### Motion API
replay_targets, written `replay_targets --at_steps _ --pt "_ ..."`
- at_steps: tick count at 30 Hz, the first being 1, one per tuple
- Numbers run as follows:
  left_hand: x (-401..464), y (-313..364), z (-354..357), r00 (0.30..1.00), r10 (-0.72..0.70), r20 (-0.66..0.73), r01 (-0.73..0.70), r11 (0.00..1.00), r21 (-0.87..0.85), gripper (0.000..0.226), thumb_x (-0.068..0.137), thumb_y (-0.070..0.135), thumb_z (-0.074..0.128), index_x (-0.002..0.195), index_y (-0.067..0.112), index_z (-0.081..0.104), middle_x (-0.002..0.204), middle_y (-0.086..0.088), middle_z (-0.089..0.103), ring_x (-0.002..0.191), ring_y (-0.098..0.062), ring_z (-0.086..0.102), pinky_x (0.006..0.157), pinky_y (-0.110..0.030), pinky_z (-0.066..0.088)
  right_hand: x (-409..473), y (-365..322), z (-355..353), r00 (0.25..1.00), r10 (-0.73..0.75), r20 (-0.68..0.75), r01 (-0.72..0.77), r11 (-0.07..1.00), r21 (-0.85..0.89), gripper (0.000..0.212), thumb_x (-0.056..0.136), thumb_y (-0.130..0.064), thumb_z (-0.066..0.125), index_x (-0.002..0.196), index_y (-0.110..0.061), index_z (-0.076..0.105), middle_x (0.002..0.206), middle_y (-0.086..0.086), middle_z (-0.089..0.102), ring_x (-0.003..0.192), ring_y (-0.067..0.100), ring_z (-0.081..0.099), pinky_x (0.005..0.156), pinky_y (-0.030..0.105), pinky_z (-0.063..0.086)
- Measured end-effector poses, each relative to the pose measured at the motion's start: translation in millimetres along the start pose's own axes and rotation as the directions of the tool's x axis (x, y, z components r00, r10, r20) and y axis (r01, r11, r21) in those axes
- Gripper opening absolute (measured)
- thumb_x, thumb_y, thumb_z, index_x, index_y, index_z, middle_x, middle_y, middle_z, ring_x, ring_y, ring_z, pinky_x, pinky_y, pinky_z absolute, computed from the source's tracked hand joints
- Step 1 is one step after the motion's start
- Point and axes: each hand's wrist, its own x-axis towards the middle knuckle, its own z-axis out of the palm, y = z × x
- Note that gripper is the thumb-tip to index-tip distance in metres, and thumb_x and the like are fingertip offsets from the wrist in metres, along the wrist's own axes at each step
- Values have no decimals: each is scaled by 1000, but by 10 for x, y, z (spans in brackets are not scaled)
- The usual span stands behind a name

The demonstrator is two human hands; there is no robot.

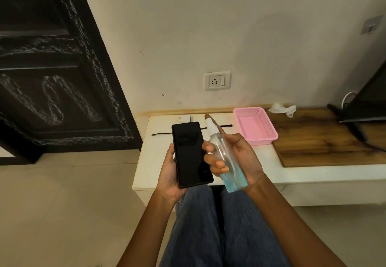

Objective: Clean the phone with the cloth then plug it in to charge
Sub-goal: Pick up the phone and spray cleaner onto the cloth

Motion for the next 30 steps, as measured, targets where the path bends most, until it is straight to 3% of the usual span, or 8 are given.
replay_targets --at_steps 6,10,13,15,17,19,22,30 --pt "10 4 -18 1000 12 -16 -12 1000 1 69 92 64 34 132 11 56 125 -21 61 113 -35 60 99 -53 44 -6 40 0 974 69 218 -79 996 40 45 88 -37 14 92 -3 44 77 15 61 58 20 61 48 24 47" --pt "5 8 -24 1000 12 -1 -12 1000 -8 69 91 64 35 128 11 60 121 -21 63 109 -35 63 89 -51 52 -1 49 6 966 58 251 -58 998 -8 38 89 -30 31 104 -1 52 82 16 57 60 21 60 49 26 48" --pt "9 5 -22 1000 18 5 -18 1000 10 67 91 63 35 125 12 63 116 -20 66 105 -34 64 90 -49 52 4 17 -40 990 -7 141 29 988 -150 51 89 -21 38 140 -24 38 87 16 54 60 23 57 53 29 48" --pt "14 -3 -9 1000 21 1 -21 1000 22 66 92 62 36 126 11 60 100 -18 68 90 -31 67 83 -45 54 11 8 -55 994 -92 55 104 947 -304 57 88 -19 45 141 -38 35 91 16 56 63 25 59 57 31 50" --pt "14 -3 2 1000 18 -9 -18 1000 19 64 91 62 39 126 11 57 92 -17 67 80 -28 65 79 -42 54 24 19 -30 956 -287 -61 197 784 -589 60 85 -18 55 135 -48 39 98 8 61 70 22 64 61 31 53" --pt "21 -6 -13 999 18 -37 -17 1000 13 63 89 61 43 123 12 63 104 -18 68 91 -29 67 87 -44 54 13 42 11 889 -454 -64 189 490 -851 68 82 -21 64 129 -60 35 105 -19 61 84 2 64 70 13 51" --pt "22 -14 -39 995 36 -91 -34 999 24 59 86 60 46 117 14 69 118 -16 66 105 -31 64 93 -46 50 -4 80 -1 848 -530 15 129 179 -975 77 82 -19 71 129 -61 27 109 -23 50 94 -3 55 77 6 47" --pt "30 -23 -49 990 37 -135 -34 999 27 62 85 62 44 106 13 74 103 -17 71 91 -29 70 82 -43 57 -8 101 -42 775 -617 138 128 -60 -990 73 81 -15 72 133 -44 30 129 -27 38 110 -7 44 89 4 40"
